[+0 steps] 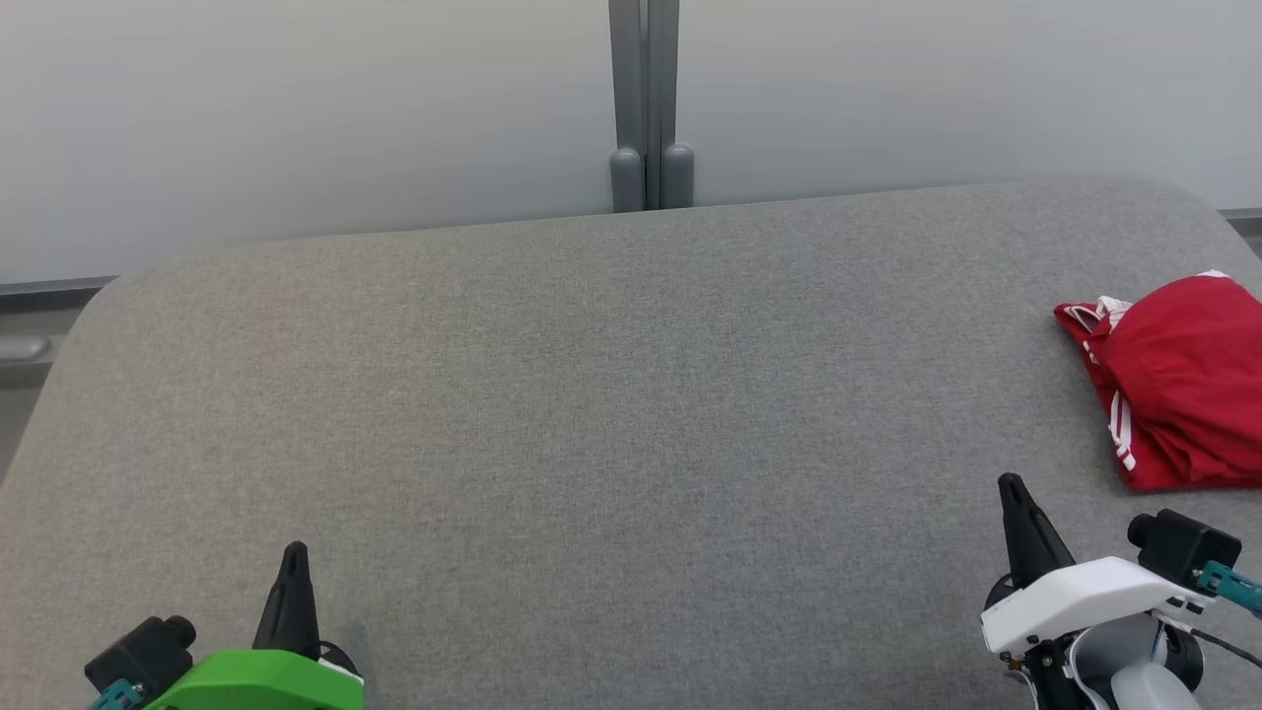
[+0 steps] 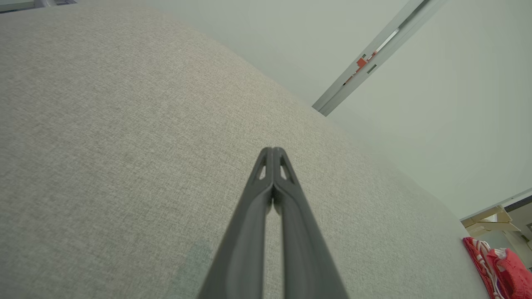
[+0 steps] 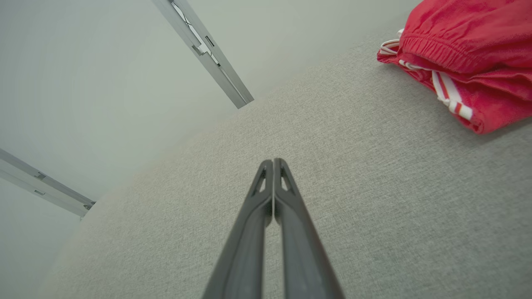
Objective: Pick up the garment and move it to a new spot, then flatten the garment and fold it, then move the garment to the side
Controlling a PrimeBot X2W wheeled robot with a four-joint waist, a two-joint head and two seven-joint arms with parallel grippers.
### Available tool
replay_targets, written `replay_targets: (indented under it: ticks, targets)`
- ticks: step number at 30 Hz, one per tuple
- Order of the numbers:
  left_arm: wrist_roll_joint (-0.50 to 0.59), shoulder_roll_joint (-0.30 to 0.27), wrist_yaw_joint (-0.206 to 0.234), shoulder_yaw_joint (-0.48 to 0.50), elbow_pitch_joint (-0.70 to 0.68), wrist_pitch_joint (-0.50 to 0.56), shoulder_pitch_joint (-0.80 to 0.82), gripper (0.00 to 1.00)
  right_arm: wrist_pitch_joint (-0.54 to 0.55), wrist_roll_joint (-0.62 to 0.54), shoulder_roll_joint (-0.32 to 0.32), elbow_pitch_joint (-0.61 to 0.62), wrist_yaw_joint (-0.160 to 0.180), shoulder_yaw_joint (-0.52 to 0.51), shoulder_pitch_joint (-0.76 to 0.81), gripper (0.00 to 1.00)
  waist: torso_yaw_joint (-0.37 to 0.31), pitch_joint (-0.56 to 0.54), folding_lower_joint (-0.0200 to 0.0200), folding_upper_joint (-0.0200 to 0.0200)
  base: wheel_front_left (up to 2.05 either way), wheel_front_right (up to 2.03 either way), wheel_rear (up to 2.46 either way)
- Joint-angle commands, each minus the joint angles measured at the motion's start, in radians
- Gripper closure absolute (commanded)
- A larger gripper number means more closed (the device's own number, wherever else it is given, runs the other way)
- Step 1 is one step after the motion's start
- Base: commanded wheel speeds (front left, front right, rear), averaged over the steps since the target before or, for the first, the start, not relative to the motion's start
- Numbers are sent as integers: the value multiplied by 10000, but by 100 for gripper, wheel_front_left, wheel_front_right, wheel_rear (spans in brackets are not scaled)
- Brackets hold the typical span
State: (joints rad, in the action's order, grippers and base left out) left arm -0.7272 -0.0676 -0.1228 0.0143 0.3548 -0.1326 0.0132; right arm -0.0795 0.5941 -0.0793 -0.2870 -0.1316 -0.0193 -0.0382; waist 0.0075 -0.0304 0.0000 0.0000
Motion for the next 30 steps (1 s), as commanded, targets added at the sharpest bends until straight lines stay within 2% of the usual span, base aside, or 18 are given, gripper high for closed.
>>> replay_targets:
  ticks: [1, 30]
  targets:
    - [-346, -1, -26, 86, -200, 74, 347, 100, 64, 395, -33, 177, 4, -69, -303, 100, -1, 4, 0, 0, 0, 0, 0]
    - [-3731, 61, -58, 457, -574, 1034, 631, 100, 814, 4284, 98, 291, 6, -428, -490, 100, -23, 103, 0, 0, 0, 0, 0]
